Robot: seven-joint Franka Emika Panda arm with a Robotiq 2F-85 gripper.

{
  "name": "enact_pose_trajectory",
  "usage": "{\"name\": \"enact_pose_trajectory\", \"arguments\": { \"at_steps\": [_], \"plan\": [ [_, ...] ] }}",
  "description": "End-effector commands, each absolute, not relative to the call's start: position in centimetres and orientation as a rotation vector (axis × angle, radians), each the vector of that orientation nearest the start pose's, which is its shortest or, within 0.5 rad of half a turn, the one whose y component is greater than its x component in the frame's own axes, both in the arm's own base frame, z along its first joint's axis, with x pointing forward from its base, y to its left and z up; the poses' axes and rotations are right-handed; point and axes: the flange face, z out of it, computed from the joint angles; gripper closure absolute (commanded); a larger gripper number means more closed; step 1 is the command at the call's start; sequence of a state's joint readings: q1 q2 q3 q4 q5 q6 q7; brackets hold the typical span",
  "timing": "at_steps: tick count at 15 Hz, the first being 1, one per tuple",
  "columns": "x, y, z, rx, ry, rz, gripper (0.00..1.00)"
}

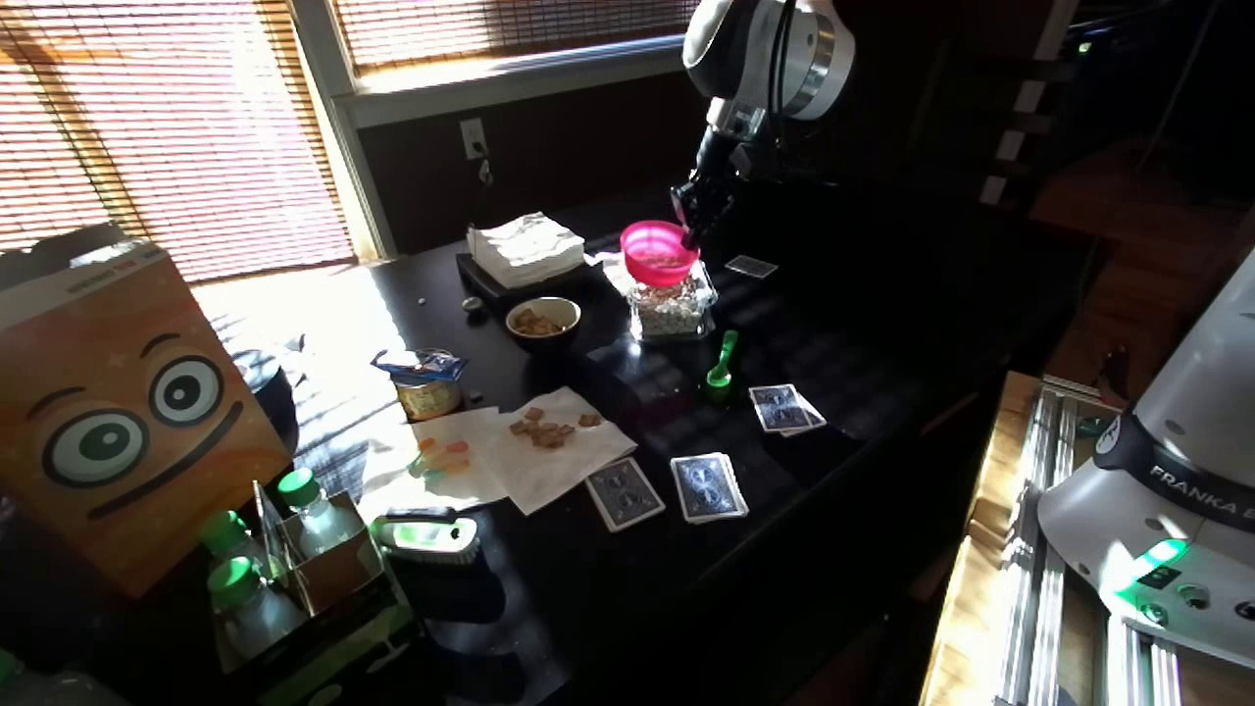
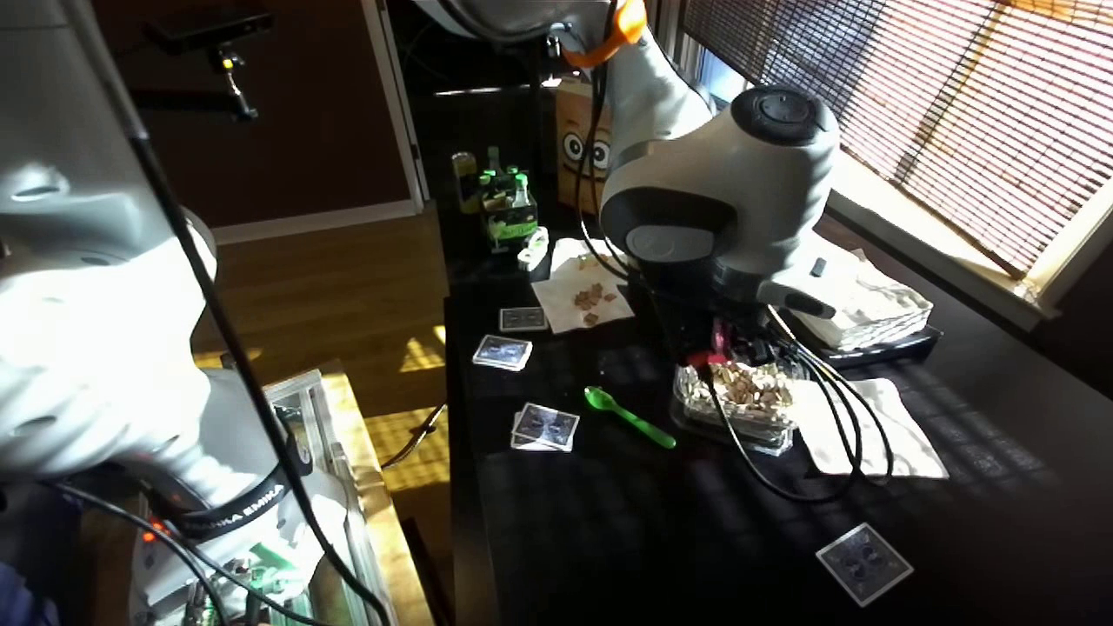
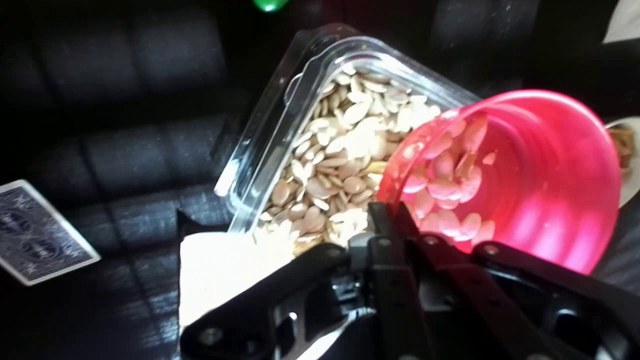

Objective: Empty the contents of the pink bowl into the clear container

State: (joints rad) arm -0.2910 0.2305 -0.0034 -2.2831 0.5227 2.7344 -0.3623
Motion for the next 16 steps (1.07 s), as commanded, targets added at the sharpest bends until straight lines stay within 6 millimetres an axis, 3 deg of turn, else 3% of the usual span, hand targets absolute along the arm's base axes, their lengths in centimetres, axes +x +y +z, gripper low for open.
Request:
{"name": "enact_pose_trajectory", "arguments": {
  "at_steps": [1,9,16],
  "plan": [
    [52.5,-19.7,27.5,-2.892,0.678,-0.589,0.99],
    [52.4,-19.6,28.0,-3.043,0.629,-1.060,0.99],
    [51.1,-17.8,28.1,-3.153,0.384,-1.341,0.99]
  ]
}}
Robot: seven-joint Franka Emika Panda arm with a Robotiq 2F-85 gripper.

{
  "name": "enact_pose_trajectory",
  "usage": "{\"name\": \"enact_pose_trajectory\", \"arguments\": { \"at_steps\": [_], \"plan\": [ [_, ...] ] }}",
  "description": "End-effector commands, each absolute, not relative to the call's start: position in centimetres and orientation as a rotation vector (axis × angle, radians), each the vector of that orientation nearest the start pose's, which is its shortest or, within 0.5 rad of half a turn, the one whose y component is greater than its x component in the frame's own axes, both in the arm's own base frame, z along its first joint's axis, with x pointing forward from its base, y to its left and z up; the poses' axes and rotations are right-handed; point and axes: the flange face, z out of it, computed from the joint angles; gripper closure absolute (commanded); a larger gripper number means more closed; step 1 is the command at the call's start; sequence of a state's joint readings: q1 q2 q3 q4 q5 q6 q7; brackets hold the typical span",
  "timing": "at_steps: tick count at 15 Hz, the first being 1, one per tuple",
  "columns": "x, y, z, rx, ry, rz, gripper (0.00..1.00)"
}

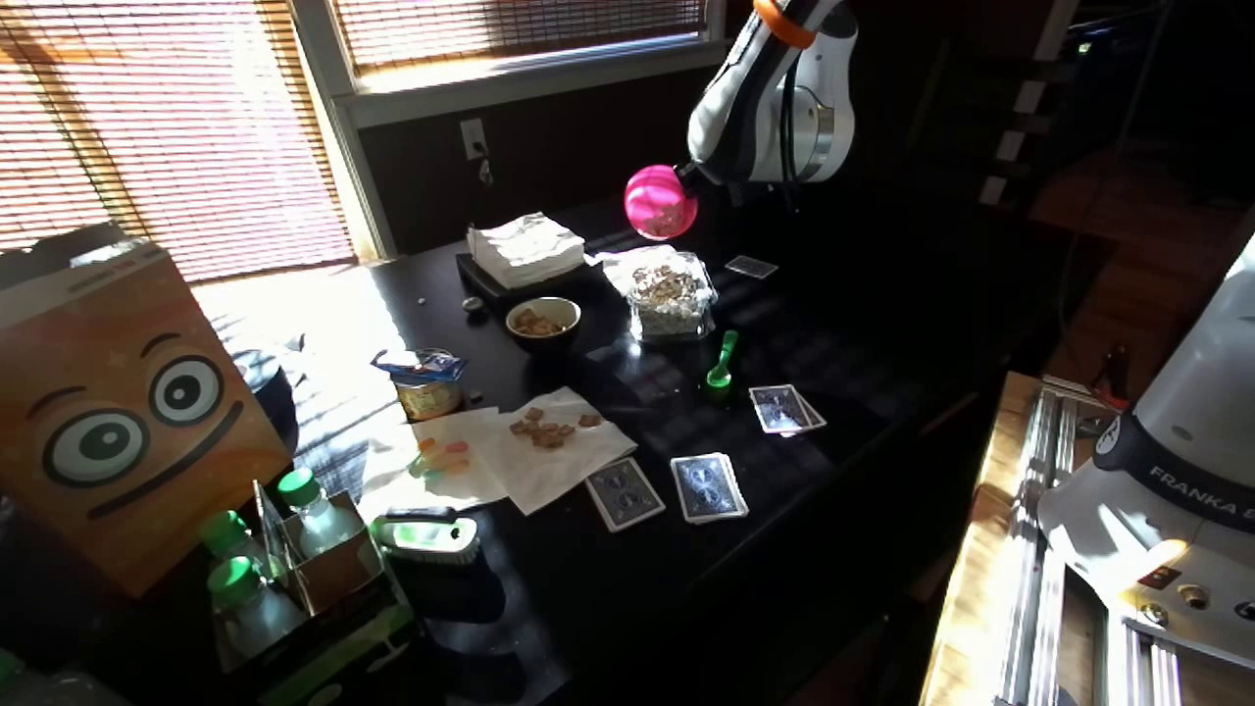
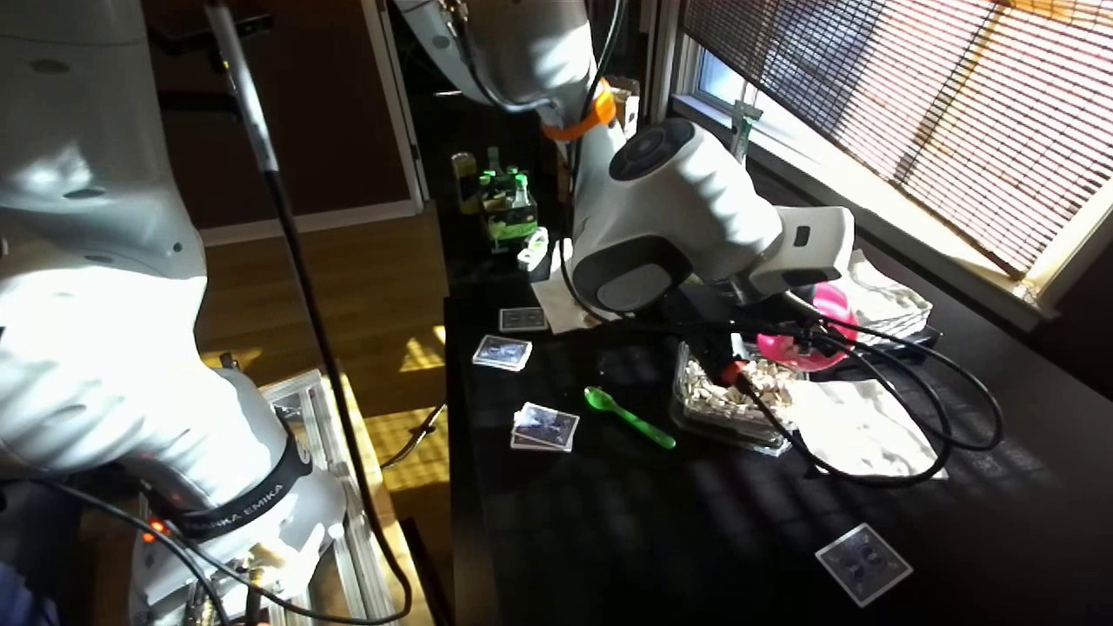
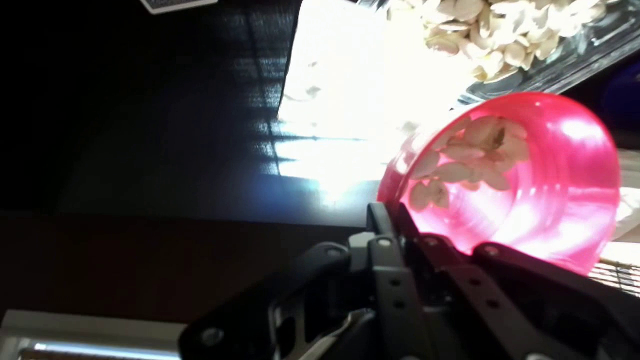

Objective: Empty the contents of the pink bowl into the clear container

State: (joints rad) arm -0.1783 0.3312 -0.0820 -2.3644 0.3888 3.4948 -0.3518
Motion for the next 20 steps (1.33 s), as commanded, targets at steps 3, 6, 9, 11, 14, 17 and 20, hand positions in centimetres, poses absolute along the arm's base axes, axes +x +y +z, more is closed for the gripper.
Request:
{"name": "enact_pose_trajectory", "arguments": {
  "at_steps": [3,6,9,11,14,17,20],
  "plan": [
    [50.1,-17.1,28.2,-3.207,0.266,-1.431,0.99],
    [49.1,-15.9,28.3,-3.249,0.123,-1.517,0.99],
    [48.4,-14.5,28.3,-3.286,-0.028,-1.585,0.99],
    [48.1,-13.9,28.2,-3.306,-0.100,-1.625,0.99],
    [47.7,-13.6,28.1,-3.324,-0.158,-1.659,0.99],
    [47.7,-13.3,28.1,-3.323,-0.180,-1.711,0.99],
    [47.7,-12.7,28.3,-3.288,-0.180,-1.827,0.99]
  ]
}}
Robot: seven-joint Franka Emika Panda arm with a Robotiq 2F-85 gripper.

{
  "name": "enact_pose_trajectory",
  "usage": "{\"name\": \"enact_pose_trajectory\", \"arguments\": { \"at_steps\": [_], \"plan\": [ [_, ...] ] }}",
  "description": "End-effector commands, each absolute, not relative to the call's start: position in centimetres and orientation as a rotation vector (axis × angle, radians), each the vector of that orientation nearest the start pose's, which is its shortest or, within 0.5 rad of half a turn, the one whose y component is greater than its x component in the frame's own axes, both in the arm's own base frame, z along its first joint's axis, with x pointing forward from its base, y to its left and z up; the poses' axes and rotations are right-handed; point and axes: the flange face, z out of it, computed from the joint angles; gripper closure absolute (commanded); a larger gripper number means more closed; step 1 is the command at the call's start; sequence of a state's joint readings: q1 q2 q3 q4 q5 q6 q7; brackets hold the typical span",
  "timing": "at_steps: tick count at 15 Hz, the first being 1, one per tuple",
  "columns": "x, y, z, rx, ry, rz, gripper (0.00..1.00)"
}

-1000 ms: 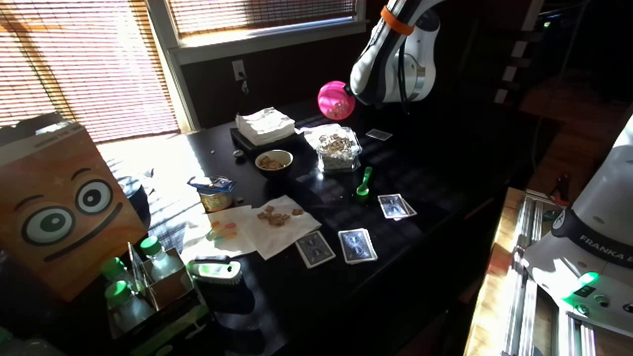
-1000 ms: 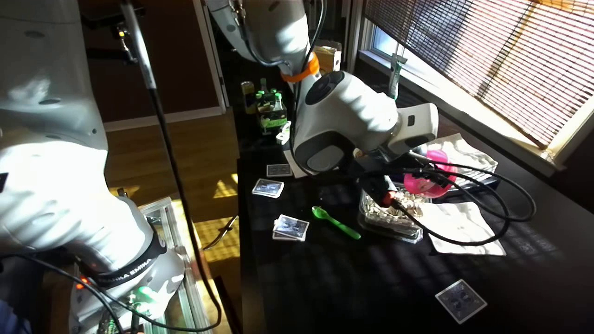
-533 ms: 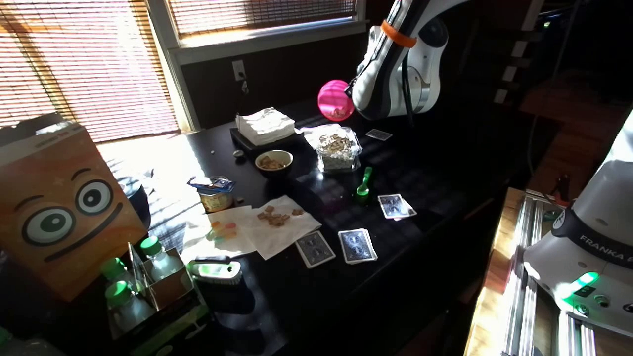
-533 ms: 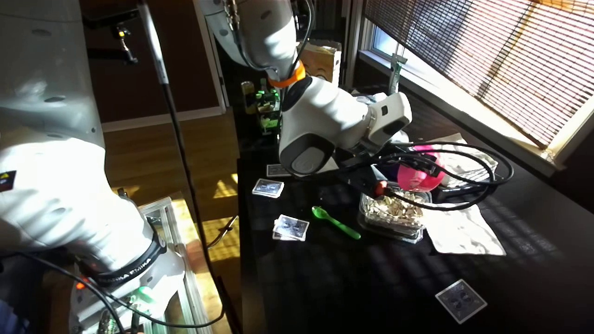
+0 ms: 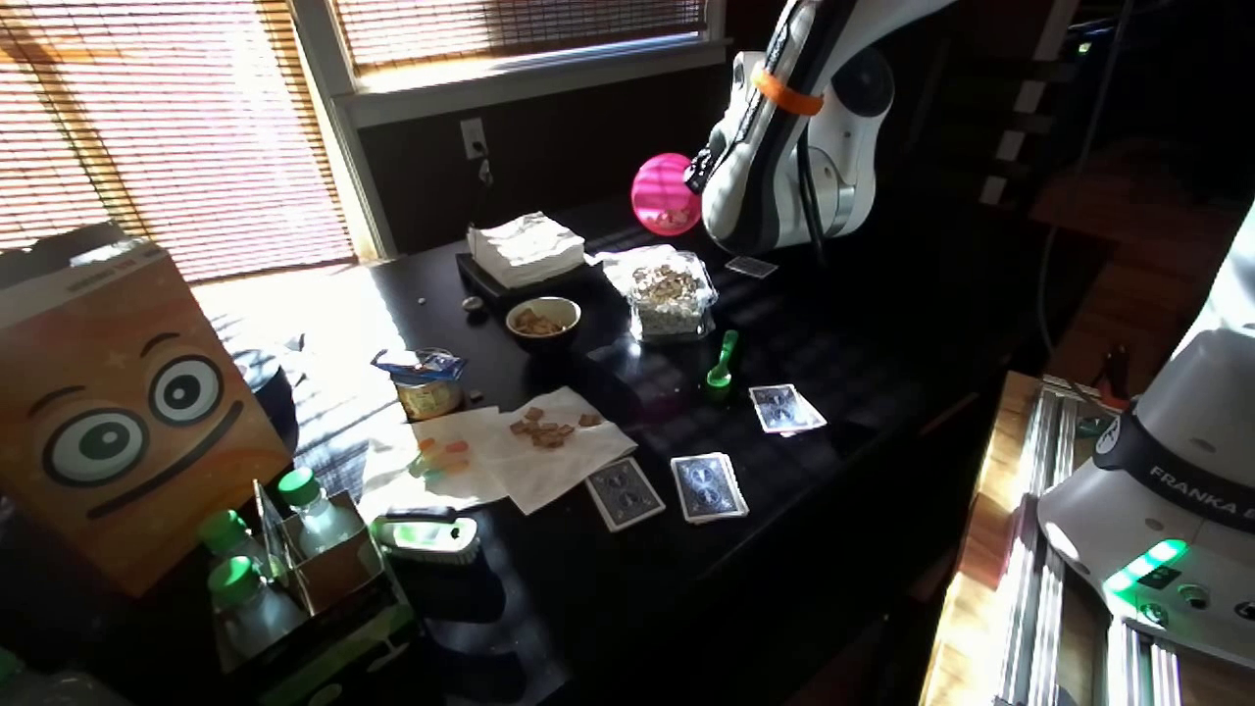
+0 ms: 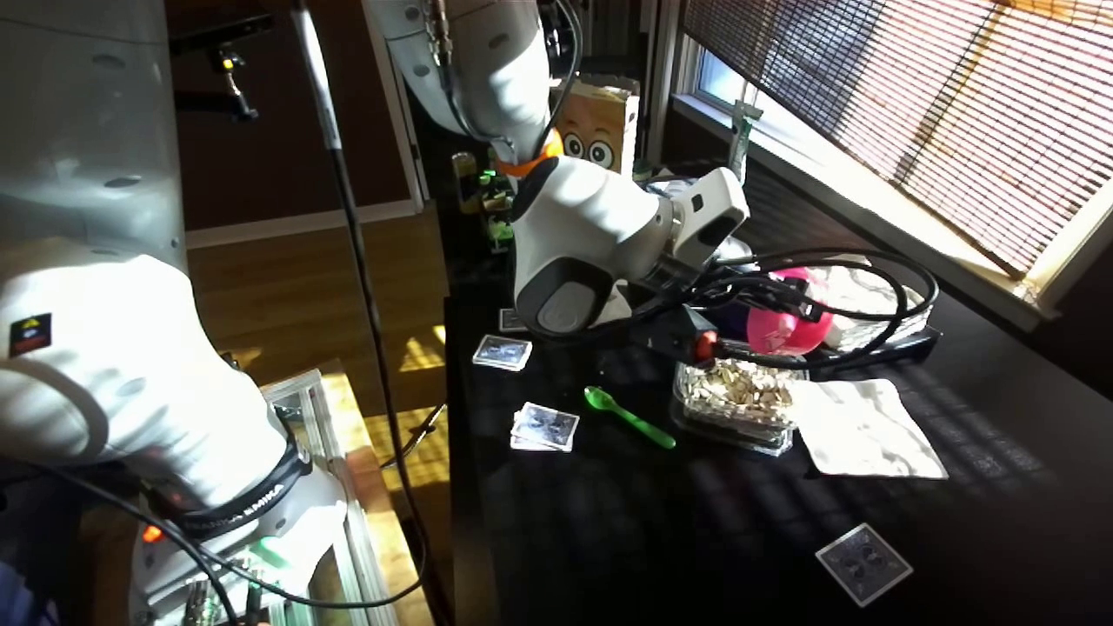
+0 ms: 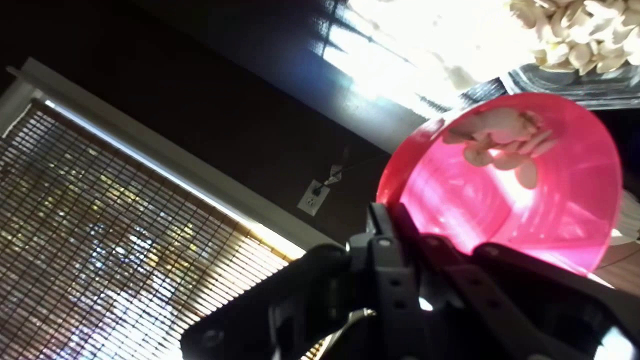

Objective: Empty the contents of the pink bowl into the clear container

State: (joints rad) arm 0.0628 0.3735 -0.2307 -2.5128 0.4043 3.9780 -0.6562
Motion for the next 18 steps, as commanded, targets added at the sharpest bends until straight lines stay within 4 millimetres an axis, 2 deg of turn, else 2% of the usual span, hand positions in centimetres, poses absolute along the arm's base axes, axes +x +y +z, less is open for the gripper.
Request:
{"name": "enact_pose_trajectory", "arguments": {
  "at_steps": [1,7,12,13,18],
  "plan": [
    [47.6,-12.6,28.3,2.178,0.119,1.237,0.99],
    [47.1,-12.2,28.2,2.107,0.112,1.293,0.99],
    [46.6,-11.4,29.1,2.034,0.086,1.385,0.99],
    [47.8,-11.5,30.6,2.030,0.080,1.389,0.99],
    [49.3,-11.4,32.9,1.951,0.082,1.427,0.99]
  ]
}}
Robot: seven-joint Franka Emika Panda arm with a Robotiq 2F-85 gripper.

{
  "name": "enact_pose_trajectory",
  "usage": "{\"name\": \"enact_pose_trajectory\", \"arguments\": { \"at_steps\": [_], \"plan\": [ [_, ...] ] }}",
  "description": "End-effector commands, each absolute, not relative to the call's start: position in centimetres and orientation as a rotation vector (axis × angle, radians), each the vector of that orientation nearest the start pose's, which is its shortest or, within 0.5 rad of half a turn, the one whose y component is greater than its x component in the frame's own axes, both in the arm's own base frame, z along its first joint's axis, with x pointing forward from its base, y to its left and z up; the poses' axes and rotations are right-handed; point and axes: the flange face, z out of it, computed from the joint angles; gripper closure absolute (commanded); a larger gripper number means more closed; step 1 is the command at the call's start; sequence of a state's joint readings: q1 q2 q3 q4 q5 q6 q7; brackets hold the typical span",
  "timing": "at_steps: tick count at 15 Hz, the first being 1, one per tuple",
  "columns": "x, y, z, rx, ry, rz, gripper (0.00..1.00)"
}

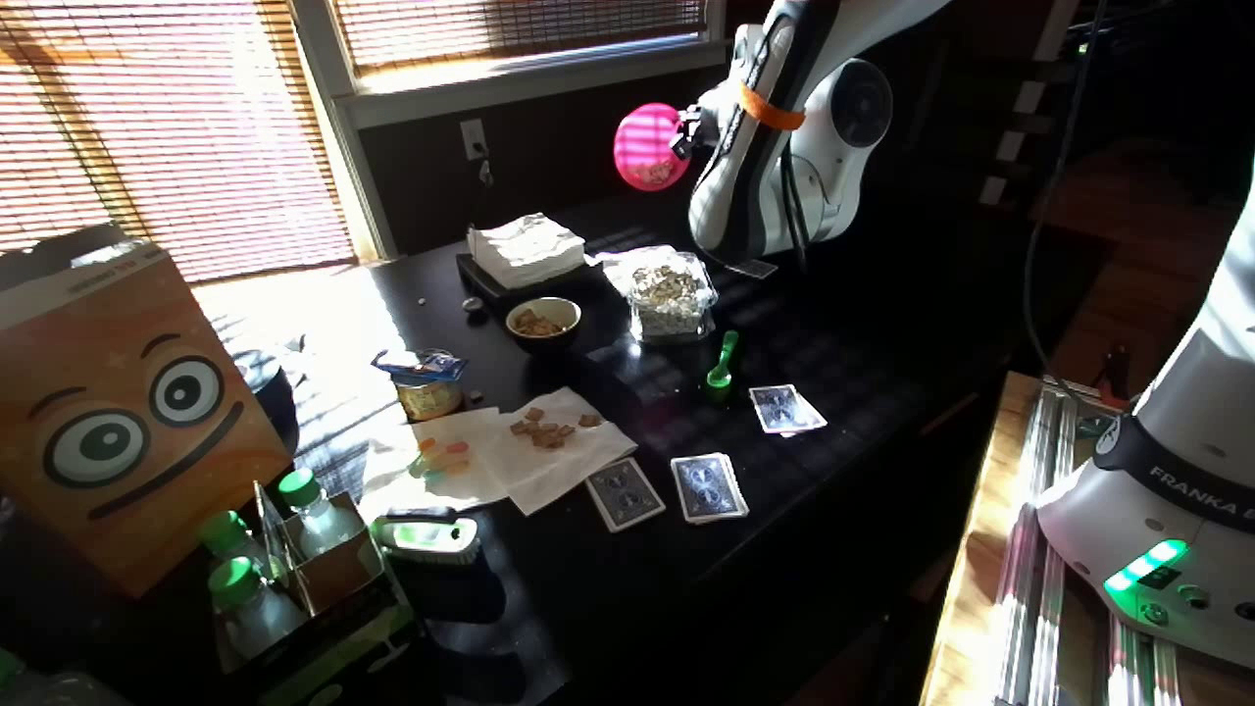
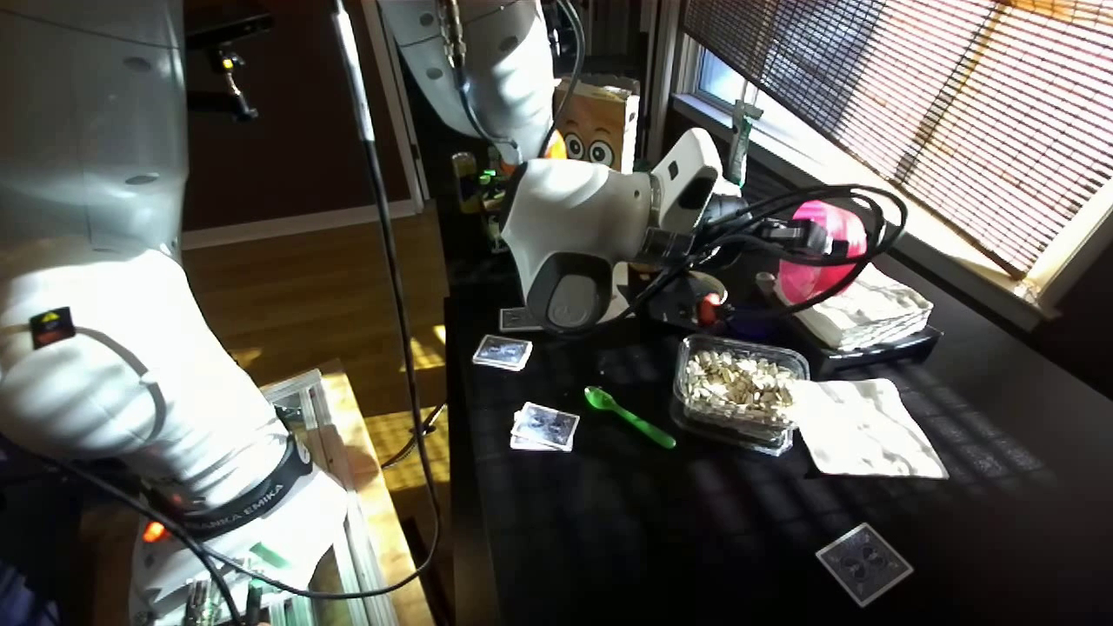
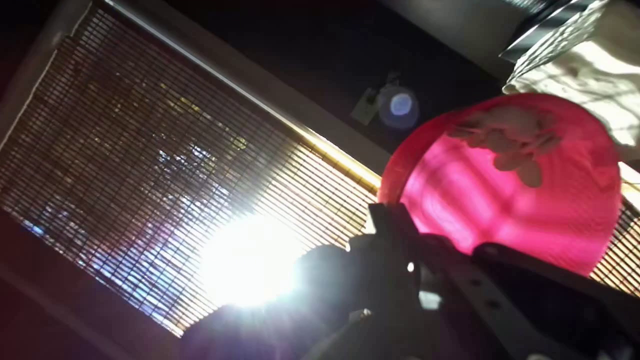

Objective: Empty the contents of the pink bowl into the clear container

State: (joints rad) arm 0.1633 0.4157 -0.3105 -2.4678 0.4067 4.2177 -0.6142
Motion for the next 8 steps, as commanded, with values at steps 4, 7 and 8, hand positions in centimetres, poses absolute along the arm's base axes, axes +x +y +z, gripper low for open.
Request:
{"name": "enact_pose_trajectory", "arguments": {
  "at_steps": [4,7,8],
  "plan": [
    [49.21,-11.11,33.14,1.917,0.079,1.438,0.99],
    [49.21,-10.91,33.43,1.902,0.078,1.442,0.99],
    [49.24,-10.83,33.59,1.896,0.077,1.446,0.99]
  ]
}}
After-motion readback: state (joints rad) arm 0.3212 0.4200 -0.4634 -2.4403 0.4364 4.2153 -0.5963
